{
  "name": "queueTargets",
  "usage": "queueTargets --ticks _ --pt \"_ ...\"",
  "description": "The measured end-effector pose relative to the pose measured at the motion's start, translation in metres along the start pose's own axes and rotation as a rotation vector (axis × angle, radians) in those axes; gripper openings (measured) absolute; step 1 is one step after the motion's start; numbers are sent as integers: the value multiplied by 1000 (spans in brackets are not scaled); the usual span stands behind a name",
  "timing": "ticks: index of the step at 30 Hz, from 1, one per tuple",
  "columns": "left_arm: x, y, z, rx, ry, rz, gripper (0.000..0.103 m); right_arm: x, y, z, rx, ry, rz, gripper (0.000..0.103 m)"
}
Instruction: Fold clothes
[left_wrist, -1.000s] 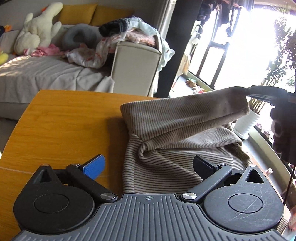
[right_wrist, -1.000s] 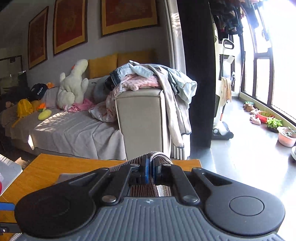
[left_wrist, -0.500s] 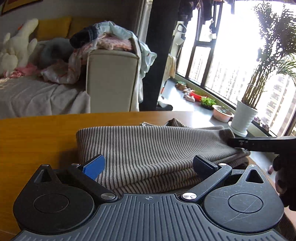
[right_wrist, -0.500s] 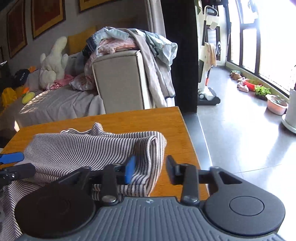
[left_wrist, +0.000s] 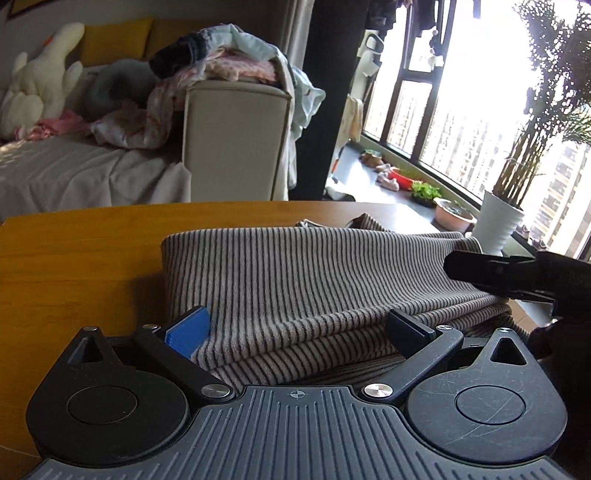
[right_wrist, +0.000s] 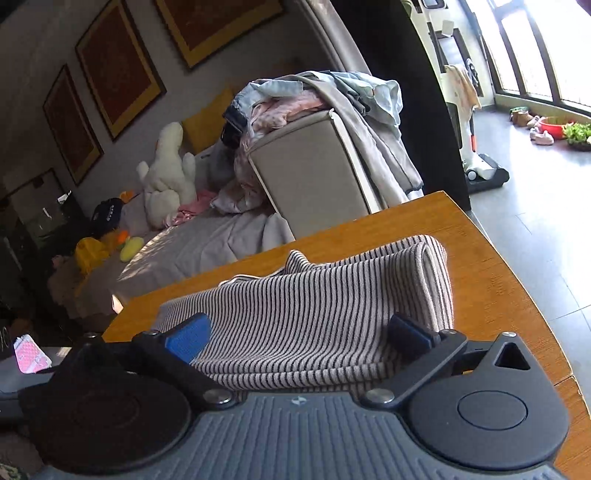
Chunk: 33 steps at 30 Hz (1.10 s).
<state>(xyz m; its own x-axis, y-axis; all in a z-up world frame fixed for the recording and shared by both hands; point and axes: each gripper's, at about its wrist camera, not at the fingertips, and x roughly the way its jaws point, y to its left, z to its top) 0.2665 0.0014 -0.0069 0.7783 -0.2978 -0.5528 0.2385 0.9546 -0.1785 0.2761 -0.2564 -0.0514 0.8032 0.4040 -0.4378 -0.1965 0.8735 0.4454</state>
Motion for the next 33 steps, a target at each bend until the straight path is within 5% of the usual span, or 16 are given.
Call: queueTargets --ticks 13,23,27,31,33 --pt "-20 -1 -13 -14 3 22 103 -7 13 -13 -51 18 4 103" --pt "-34 0 -22 -55 14 38 103 -3 43 -10 -232 117 -35 102" --pt "-35 1 -21 -61 9 34 103 -5 59 7 -324 63 -125 54" --pt "-43 3 -17 -69 -30 13 103 16 34 10 -286 137 -240 42" --pt "-50 1 -12 -41 -70 -12 103 12 27 -1 -313 115 -232 42"
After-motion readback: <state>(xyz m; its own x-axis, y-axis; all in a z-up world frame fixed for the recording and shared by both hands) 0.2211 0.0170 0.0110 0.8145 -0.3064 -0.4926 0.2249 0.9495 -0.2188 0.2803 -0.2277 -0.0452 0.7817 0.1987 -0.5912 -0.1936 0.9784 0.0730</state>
